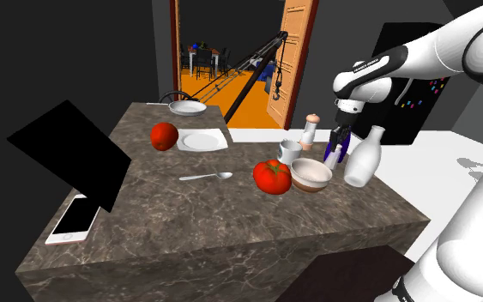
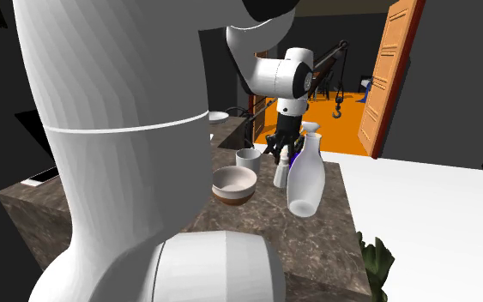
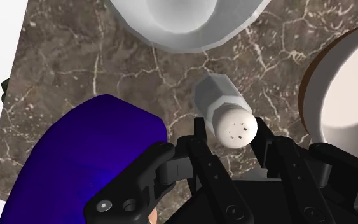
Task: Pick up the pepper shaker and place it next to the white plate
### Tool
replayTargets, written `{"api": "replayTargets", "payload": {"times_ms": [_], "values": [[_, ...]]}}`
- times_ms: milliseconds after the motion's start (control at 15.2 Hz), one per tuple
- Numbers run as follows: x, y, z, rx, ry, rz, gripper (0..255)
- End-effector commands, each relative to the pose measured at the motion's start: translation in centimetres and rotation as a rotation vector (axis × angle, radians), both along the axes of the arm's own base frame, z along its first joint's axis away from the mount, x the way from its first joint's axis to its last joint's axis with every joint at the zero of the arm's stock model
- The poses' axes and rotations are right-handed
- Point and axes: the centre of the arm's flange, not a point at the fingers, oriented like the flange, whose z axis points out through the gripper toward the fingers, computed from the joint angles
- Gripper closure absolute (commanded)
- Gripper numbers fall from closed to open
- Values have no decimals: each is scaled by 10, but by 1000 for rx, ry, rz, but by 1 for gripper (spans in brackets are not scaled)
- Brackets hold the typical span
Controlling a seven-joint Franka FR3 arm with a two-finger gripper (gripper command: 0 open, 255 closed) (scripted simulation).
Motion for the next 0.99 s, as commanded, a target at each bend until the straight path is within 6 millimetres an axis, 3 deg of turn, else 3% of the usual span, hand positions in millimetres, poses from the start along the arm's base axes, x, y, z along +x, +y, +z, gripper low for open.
{"api": "replayTargets", "payload": {"times_ms": [0,924], "values": [[0,0,11,0,0,0,255],[0,0,85,0,0,0,255]]}}
